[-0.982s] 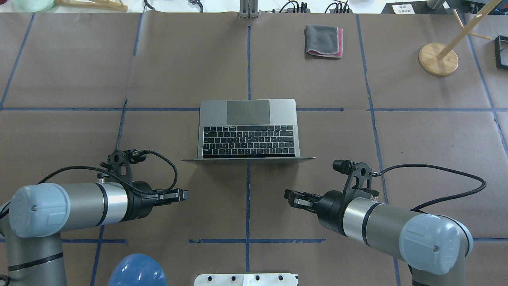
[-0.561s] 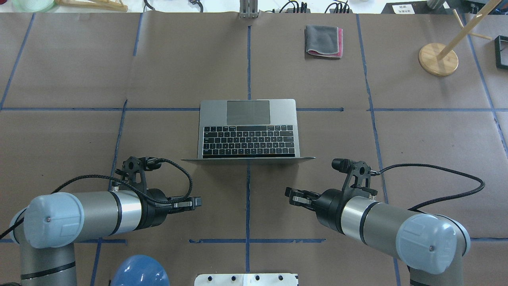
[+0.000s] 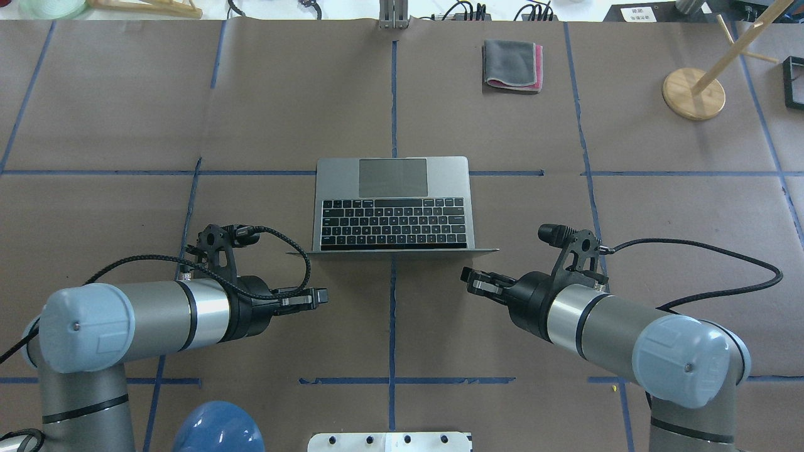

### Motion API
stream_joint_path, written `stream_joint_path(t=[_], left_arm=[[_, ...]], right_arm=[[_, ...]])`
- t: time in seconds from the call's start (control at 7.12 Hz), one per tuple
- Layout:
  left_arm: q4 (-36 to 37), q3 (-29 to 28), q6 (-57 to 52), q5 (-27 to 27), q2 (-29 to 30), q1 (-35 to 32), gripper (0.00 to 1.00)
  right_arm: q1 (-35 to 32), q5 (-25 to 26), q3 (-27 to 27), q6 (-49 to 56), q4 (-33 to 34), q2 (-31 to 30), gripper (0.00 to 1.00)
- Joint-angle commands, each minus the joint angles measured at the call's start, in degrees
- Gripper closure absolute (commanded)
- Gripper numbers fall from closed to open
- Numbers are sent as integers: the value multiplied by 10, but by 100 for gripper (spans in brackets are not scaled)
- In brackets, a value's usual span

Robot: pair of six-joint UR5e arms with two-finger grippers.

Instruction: Close laptop

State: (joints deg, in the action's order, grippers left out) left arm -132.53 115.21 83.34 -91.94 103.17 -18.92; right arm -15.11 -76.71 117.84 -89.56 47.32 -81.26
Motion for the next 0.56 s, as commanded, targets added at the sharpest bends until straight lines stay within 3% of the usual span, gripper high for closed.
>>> stream_joint_path(t=[0.0,0.42], left_arm=[[26,-1,0,-1,11,-19,98],[30,-6,-1,-2,17,-37,98]], right_arm=[[-11,0,-13,0,22,29,98],[-16,0,-13,0,26,30,98]])
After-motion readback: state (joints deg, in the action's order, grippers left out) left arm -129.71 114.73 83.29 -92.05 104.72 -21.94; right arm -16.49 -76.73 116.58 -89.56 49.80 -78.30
